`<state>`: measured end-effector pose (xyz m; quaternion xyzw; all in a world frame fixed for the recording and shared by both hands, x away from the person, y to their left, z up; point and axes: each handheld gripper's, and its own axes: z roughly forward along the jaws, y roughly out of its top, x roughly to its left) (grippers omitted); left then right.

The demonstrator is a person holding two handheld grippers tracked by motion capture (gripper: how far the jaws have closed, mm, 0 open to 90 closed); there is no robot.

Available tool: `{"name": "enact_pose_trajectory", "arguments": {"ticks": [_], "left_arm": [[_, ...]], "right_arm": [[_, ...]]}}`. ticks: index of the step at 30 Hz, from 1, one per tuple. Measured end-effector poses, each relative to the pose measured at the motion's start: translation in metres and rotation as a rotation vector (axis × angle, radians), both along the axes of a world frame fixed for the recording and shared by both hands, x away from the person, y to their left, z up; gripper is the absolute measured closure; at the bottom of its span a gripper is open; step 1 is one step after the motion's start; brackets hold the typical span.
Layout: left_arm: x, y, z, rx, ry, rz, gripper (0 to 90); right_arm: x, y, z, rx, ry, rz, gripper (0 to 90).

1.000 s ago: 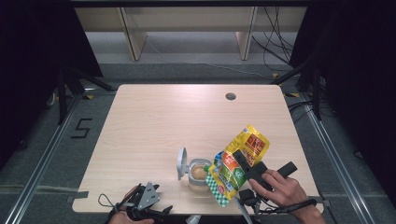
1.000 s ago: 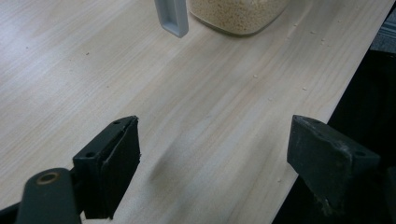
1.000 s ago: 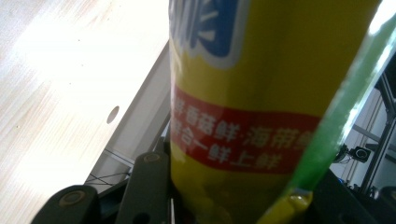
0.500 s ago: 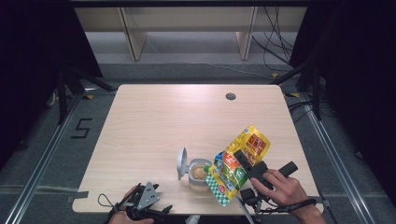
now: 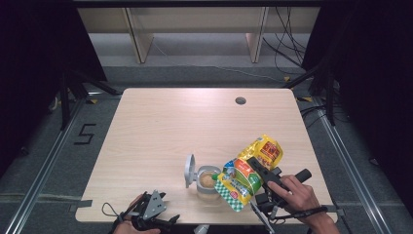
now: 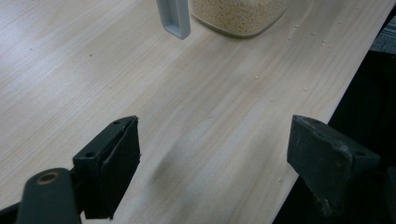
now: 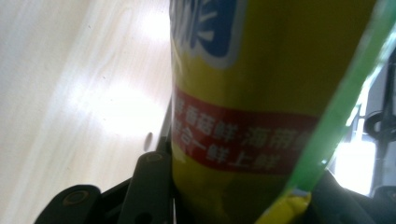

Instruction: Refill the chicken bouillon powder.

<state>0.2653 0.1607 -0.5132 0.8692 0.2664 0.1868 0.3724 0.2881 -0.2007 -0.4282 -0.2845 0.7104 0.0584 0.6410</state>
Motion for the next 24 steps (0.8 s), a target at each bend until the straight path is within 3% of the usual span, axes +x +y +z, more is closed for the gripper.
{"name": "enact_pose_trajectory", "arguments": {"ticks": [2, 3, 4, 6, 7, 8, 9, 13, 15, 16, 17, 18, 21, 24], "left_arm": [[0.0, 0.0, 0.0, -0.007, 0.005, 0.001, 16.8], [-0.001, 0.0, 0.0, -0.006, 0.004, 0.0, 16.8], [-0.001, 0.0, 0.0, -0.004, 0.006, -0.001, 16.8], [0.0, 0.0, 0.0, -0.008, 0.002, 0.001, 16.8], [0.0, 0.0, 0.001, 0.0, 0.005, -0.001, 16.8], [-0.001, 0.0, 0.0, -0.012, 0.002, 0.003, 16.8], [-0.001, -0.001, -0.001, -0.022, 0.007, 0.004, 16.8], [-0.001, 0.0, 0.0, -0.009, 0.001, 0.001, 16.8], [-0.001, -0.001, -0.001, -0.017, 0.005, 0.005, 16.8], [-0.001, 0.0, 0.0, -0.009, 0.003, 0.002, 16.8], [-0.001, 0.0, 0.0, -0.009, 0.002, 0.001, 16.8], [-0.001, 0.0, 0.0, -0.01, 0.002, 0.002, 16.8], [-0.001, -0.001, -0.001, -0.017, 0.005, 0.005, 16.8], [-0.001, 0.0, 0.0, -0.01, 0.003, 0.004, 16.8]], "right_arm": [[0.002, -0.001, -0.001, 0.011, 0.02, 0.0, 67.6], [0.0, -0.003, -0.006, 0.078, 0.063, -0.042, 67.9], [0.002, -0.003, -0.006, 0.094, 0.069, -0.021, 68.3], [0.003, -0.005, -0.01, 0.146, 0.112, -0.031, 69.1], [0.004, -0.005, -0.009, 0.143, 0.112, -0.017, 69.2], [0.004, -0.006, -0.011, 0.169, 0.141, -0.038, 69.4], [0.006, -0.007, -0.01, 0.158, 0.136, -0.02, 69.5], [0.008, -0.009, -0.015, 0.205, 0.191, -0.033, 69.7], [0.009, -0.01, -0.014, 0.2, 0.186, -0.016, 69.7], [0.008, -0.011, -0.016, 0.233, 0.219, -0.028, 69.8], [0.009, -0.011, -0.014, 0.228, 0.217, -0.014, 69.8], [0.009, -0.013, -0.016, 0.265, 0.251, -0.031, 69.8], [0.012, -0.015, -0.015, 0.285, 0.277, -0.016, 70.0], [0.014, -0.019, -0.019, 0.354, 0.359, -0.028, 70.2]]}}
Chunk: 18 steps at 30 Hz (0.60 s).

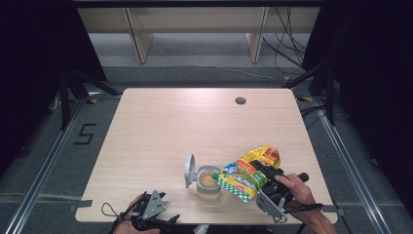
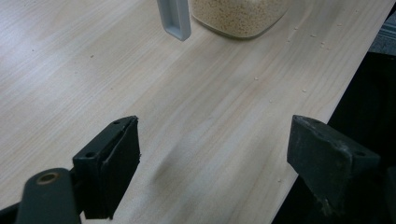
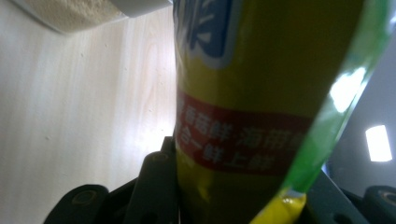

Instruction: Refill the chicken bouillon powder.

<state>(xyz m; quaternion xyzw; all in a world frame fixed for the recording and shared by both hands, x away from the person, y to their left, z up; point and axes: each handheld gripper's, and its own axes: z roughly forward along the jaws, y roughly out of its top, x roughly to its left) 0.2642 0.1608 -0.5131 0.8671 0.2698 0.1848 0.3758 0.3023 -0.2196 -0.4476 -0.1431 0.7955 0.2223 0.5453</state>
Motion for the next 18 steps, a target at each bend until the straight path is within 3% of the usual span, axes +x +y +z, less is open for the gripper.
{"name": "enact_pose_trajectory", "arguments": {"ticks": [1, 2, 3, 4, 8, 9, 10, 11, 13, 14, 18], "left_arm": [[0.0, 0.0, -0.001, -0.007, 0.001, 0.003, 16.8], [0.0, 0.0, -0.001, -0.008, 0.001, 0.002, 16.8], [0.0, 0.0, -0.001, -0.008, 0.001, 0.002, 16.8], [0.0, -0.001, -0.001, -0.008, 0.001, 0.002, 16.8], [0.0, -0.001, -0.001, -0.007, 0.001, 0.002, 16.8], [0.0, 0.0, 0.0, 0.002, -0.001, -0.003, 16.8], [0.0, 0.0, 0.0, 0.003, -0.002, -0.003, 16.8], [0.0, -0.001, -0.001, -0.006, 0.0, 0.001, 16.8], [0.0, -0.001, -0.001, -0.015, 0.005, 0.002, 16.8], [0.0, -0.001, -0.001, -0.008, 0.002, 0.001, 16.8], [0.0, -0.001, -0.001, 0.001, -0.002, 0.0, 16.8]], "right_arm": [[-0.001, -0.002, -0.005, 0.075, 0.059, -0.021, 70.3], [0.002, -0.003, 0.001, 0.02, 0.028, 0.007, 70.5], [0.001, -0.004, -0.002, 0.069, 0.063, -0.012, 70.6], [0.002, -0.005, -0.003, 0.084, 0.077, -0.015, 70.7], [0.006, -0.005, -0.008, 0.126, 0.135, 0.013, 71.0], [0.007, -0.005, -0.007, 0.095, 0.117, 0.023, 71.0], [0.004, -0.005, -0.008, 0.129, 0.155, -0.018, 71.1], [0.007, -0.005, -0.008, 0.122, 0.158, 0.007, 71.2], [0.007, -0.007, -0.008, 0.17, 0.195, 0.0, 71.5], [0.01, -0.008, -0.008, 0.178, 0.182, 0.015, 71.5], [0.011, -0.014, -0.004, 0.254, 0.234, 0.008, 72.1]]}}
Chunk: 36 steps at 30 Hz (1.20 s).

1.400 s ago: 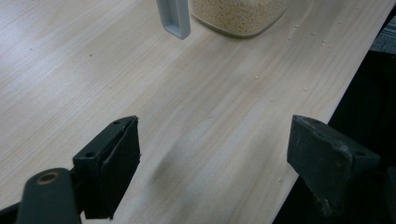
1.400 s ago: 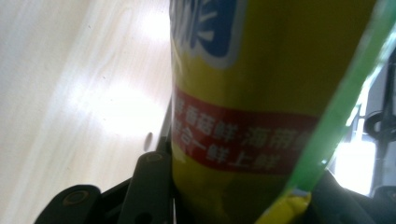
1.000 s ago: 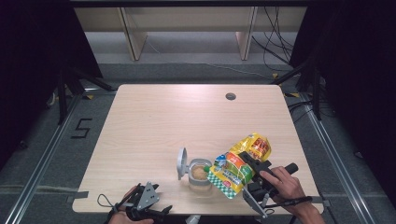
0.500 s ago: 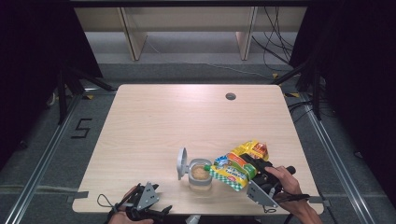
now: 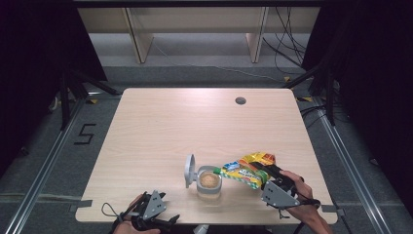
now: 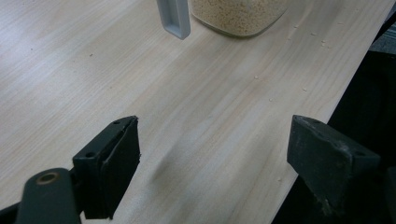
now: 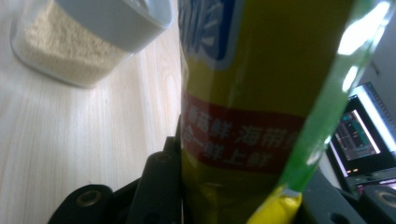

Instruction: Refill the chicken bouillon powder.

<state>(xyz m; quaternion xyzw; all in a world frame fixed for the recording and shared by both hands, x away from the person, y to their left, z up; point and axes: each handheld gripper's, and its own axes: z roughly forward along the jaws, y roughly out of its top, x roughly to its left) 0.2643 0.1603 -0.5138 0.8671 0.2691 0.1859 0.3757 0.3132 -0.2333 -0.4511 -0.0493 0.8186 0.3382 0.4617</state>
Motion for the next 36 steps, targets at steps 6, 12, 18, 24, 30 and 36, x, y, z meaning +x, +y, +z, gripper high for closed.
{"name": "enact_pose_trajectory", "arguments": {"ticks": [6, 12, 18, 24, 30, 36], "left_arm": [[0.0, 0.0, 0.0, 0.01, 0.0, -0.007, 16.8], [0.0, -0.001, 0.0, -0.003, 0.004, 0.003, 16.8], [-0.001, -0.001, -0.001, -0.003, 0.008, 0.003, 16.8], [-0.001, -0.001, -0.001, -0.005, 0.01, 0.005, 16.9], [-0.001, -0.001, -0.002, -0.003, 0.009, 0.004, 16.9], [-0.001, 0.0, 0.0, 0.004, 0.003, 0.002, 16.8]], "right_arm": [[0.003, -0.002, -0.005, 0.078, 0.099, -0.01, 73.4], [0.014, -0.007, -0.005, 0.233, 0.19, 0.008, 74.6], [0.024, -0.013, -0.007, 0.36, 0.263, -0.011, 75.3], [0.038, -0.022, -0.013, 0.444, 0.305, -0.067, 76.2], [0.047, -0.033, -0.018, 0.466, 0.329, -0.119, 76.9], [0.055, -0.042, -0.024, 0.525, 0.358, -0.149, 77.1]]}}
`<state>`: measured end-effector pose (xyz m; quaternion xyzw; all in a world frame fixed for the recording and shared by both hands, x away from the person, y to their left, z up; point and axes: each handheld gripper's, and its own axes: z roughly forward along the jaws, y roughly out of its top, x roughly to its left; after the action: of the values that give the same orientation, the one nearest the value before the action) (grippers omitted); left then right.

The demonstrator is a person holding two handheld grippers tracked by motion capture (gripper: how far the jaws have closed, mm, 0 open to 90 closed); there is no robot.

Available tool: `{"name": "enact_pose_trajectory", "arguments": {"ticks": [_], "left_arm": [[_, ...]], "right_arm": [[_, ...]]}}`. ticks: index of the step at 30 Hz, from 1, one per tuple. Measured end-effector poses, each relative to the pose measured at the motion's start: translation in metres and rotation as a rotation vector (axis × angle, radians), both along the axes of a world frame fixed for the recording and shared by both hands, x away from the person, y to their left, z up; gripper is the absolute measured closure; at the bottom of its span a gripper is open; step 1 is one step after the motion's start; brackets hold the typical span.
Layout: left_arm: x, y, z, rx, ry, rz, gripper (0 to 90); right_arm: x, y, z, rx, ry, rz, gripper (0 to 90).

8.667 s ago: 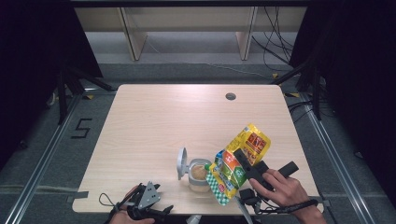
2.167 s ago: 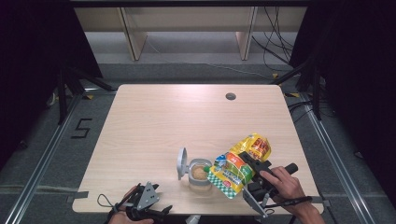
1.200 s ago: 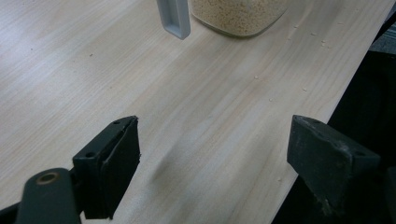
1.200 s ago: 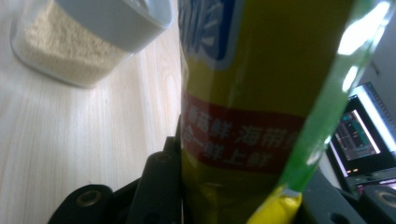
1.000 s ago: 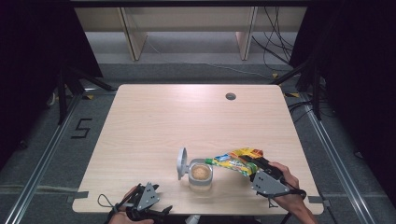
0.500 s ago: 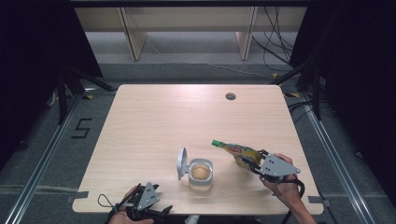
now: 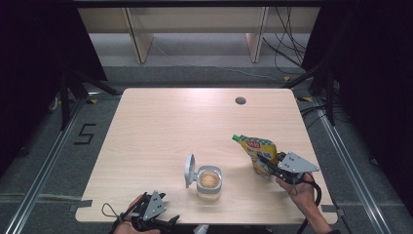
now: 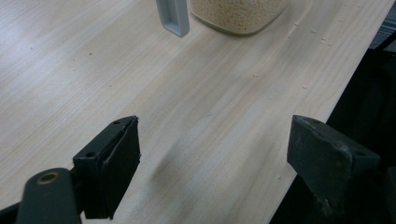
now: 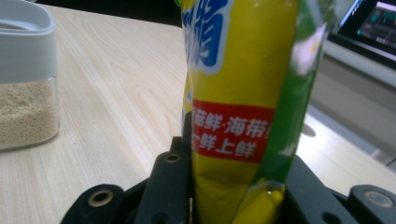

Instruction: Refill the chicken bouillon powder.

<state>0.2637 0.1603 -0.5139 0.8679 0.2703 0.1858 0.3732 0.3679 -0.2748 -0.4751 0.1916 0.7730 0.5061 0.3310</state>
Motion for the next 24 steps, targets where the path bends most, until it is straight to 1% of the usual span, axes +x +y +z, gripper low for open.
{"name": "enact_pose_trajectory", "arguments": {"ticks": [2, 3, 4, 5, 6, 7, 8, 9, 10, 11, 12, 13, 14, 15, 16, 17, 18, 19, 21, 22, 23, 24], "left_arm": [[0.0, 0.0, 0.0, -0.012, -0.003, 0.006, 16.8], [0.001, 0.003, 0.002, 0.031, -0.008, -0.008, 16.8], [0.0, 0.002, 0.001, 0.022, -0.005, -0.004, 16.9], [0.0, 0.002, 0.001, 0.024, -0.003, -0.007, 16.8], [0.001, 0.003, 0.002, 0.035, -0.005, -0.01, 16.9], [0.0, 0.0, 0.0, -0.011, -0.005, 0.005, 16.8], [0.0, 0.002, 0.002, 0.019, -0.005, -0.004, 16.9], [0.0, 0.002, 0.001, 0.022, -0.005, -0.007, 16.9], [-0.001, 0.001, 0.0, 0.003, 0.001, -0.002, 16.8], [0.0, 0.003, 0.002, 0.031, -0.001, -0.006, 16.8], [0.001, 0.002, 0.002, 0.02, -0.007, 0.0, 16.9], [0.001, 0.003, 0.002, 0.033, -0.009, -0.004, 16.9], [0.001, 0.003, 0.002, 0.021, -0.006, 0.001, 16.8], [0.0, 0.001, 0.0, 0.0, 0.0, 0.005, 16.8], [0.0, 0.001, 0.0, 0.002, 0.007, 0.011, 16.8], [0.001, 0.002, 0.001, 0.022, -0.005, -0.001, 16.8], [0.001, 0.001, 0.0, 0.012, -0.011, 0.004, 16.9], [0.001, 0.002, 0.001, 0.022, -0.007, -0.003, 16.9], [0.0, 0.002, 0.001, 0.011, -0.006, 0.0, 16.9], [0.0, 0.003, 0.001, 0.01, -0.002, 0.002, 16.8], [0.001, 0.004, 0.003, 0.035, -0.01, -0.002, 16.8], [0.001, 0.005, 0.003, 0.033, -0.013, 0.001, 16.9]], "right_arm": [[0.0, -0.003, -0.001, 0.017, 0.029, -0.006, 77.2], [0.001, -0.004, 0.0, 0.009, 0.022, -0.01, 77.1], [0.0, -0.003, 0.0, -0.009, 0.009, -0.019, 77.1], [-0.001, -0.004, 0.0, -0.007, 0.024, -0.021, 77.1], [-0.001, -0.004, 0.0, -0.005, 0.023, -0.02, 77.0], [-0.002, -0.004, 0.0, -0.007, 0.02, -0.028, 76.8], [-0.003, -0.005, 0.001, -0.011, 0.025, -0.027, 76.8], [-0.004, -0.006, 0.001, -0.001, 0.03, -0.038, 76.6], [-0.005, -0.007, 0.001, -0.004, 0.046, -0.041, 76.1], [-0.007, -0.009, 0.002, 0.0, 0.068, -0.053, 75.6], [-0.009, -0.01, 0.002, 0.015, 0.09, -0.067, 75.3], [-0.01, -0.012, 0.002, 0.014, 0.092, -0.065, 74.9], [-0.011, -0.015, 0.003, -0.004, 0.074, -0.074, 74.6], [-0.011, -0.017, 0.002, -0.001, 0.056, -0.081, 74.3], [-0.011, -0.02, 0.002, 0.002, 0.07, -0.083, 74.2], [-0.011, -0.021, 0.001, 0.029, 0.074, -0.097, 74.2], [-0.011, -0.021, 0.001, 0.036, 0.079, -0.096, 74.1], [-0.011, -0.02, 0.001, 0.034, 0.079, -0.095, 73.8], [-0.012, -0.021, 0.002, 0.018, 0.078, -0.101, 72.2], [-0.012, -0.021, 0.002, 0.019, 0.083, -0.102, 71.8], [-0.014, -0.021, 0.001, 0.038, 0.118, -0.111, 71.1], [-0.014, -0.022, 0.001, 0.035, 0.11, -0.119, 70.5]]}}
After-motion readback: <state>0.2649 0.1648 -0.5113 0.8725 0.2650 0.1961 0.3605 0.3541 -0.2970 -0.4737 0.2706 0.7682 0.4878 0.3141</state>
